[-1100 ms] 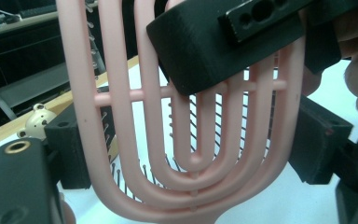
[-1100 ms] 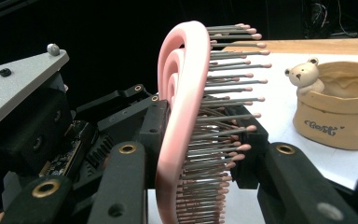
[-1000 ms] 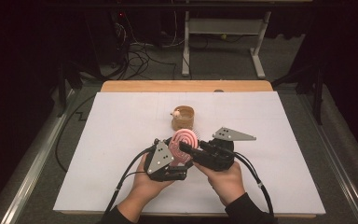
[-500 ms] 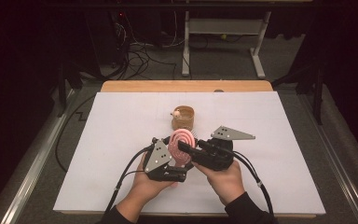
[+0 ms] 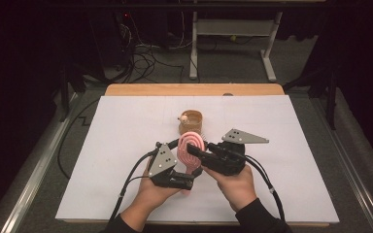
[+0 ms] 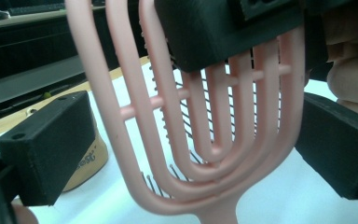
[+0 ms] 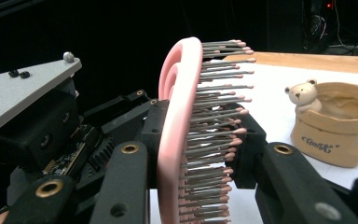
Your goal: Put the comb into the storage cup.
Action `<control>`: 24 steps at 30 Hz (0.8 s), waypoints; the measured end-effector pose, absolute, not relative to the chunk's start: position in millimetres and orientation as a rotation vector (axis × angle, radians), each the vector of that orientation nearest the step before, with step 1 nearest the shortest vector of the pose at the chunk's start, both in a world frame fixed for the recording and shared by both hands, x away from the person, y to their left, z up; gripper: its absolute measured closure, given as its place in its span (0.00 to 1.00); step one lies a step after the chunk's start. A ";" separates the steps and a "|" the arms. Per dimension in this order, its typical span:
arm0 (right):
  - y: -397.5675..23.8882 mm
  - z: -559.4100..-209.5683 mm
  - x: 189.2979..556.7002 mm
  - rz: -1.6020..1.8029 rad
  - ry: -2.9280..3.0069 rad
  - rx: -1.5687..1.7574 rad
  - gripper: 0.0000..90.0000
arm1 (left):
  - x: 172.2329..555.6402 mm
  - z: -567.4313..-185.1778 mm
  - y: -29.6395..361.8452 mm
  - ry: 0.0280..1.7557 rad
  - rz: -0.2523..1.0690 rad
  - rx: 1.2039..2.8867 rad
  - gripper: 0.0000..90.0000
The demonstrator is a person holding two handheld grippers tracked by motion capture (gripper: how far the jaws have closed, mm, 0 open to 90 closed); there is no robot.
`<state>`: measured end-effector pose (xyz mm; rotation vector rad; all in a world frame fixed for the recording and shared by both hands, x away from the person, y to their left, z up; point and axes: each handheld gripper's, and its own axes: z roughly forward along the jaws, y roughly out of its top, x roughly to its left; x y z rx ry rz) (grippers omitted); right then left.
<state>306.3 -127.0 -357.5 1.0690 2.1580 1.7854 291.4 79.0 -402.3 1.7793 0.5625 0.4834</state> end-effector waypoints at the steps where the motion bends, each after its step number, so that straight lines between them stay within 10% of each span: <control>1: -127.3 -356.3 306.7 1.784 2.157 1.067 0.74 | 291.4 -402.2 79.1 0.565 0.485 1.778 0.01; 24: -152.7 -345.3 317.3 1.736 2.069 1.082 0.74 | 299.0 -410.4 87.8 0.612 0.382 1.806 0.00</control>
